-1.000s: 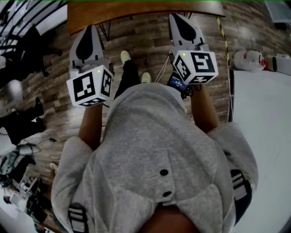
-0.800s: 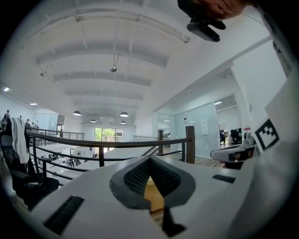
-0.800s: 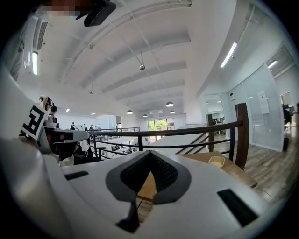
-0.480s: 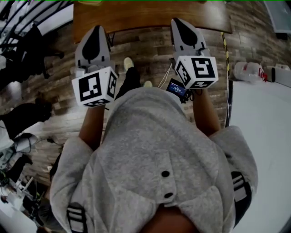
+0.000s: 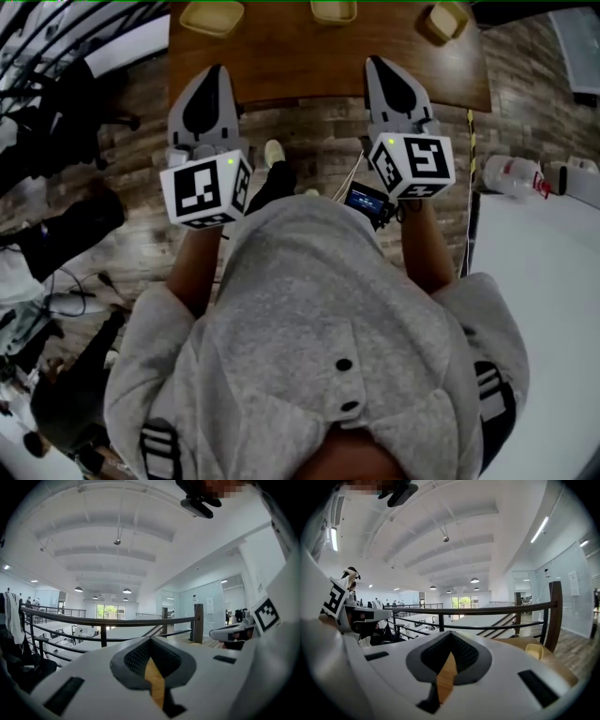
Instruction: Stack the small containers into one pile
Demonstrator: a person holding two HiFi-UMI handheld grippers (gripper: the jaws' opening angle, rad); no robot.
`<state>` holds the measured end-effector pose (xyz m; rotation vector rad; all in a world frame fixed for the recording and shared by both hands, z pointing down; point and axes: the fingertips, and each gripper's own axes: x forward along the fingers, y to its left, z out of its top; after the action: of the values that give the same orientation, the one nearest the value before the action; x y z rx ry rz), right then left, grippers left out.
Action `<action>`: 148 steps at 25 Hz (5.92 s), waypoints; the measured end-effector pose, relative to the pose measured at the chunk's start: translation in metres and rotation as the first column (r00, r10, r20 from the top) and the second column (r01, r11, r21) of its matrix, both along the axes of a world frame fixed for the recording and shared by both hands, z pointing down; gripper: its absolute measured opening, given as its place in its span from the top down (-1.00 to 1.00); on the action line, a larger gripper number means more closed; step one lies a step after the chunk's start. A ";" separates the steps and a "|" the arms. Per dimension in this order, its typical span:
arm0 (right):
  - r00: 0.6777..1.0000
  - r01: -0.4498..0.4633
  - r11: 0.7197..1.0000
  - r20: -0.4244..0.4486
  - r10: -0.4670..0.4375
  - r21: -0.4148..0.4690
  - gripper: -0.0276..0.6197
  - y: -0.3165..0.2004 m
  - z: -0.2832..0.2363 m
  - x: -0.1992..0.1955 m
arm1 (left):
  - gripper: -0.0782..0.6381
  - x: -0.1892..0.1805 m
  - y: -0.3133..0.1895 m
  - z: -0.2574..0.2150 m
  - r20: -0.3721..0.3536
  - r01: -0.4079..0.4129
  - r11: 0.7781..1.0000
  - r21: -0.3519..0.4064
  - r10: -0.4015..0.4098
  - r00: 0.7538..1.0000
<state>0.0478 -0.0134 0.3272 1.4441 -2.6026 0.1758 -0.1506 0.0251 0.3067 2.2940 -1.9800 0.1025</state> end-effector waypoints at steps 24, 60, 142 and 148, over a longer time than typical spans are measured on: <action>0.998 -0.060 0.998 -0.030 0.061 0.010 0.88 -0.075 -0.006 -0.046 | 0.75 -0.050 -0.084 0.000 -0.047 -0.037 0.999 0.020 0.038 0.998; 0.982 -0.145 0.989 -0.117 0.148 0.030 0.88 -0.094 -0.012 -0.024 | 0.75 -0.055 -0.111 0.003 -0.074 -0.084 0.996 0.015 0.084 0.994; 0.719 -0.204 0.891 -0.680 -0.145 -0.406 0.82 -0.330 0.286 0.272 | 0.75 0.105 -0.235 0.034 -0.002 0.043 0.989 -0.140 -0.044 0.999; 0.712 -0.189 0.894 -0.684 -0.160 -0.406 0.83 -0.328 0.282 0.268 | 0.75 0.101 -0.235 0.032 0.003 0.049 0.989 -0.137 -0.049 0.999</action>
<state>0.3163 -0.3411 0.6089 1.0669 -1.7605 0.1692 -0.0496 -0.2095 0.3391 2.1592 -1.9624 0.2266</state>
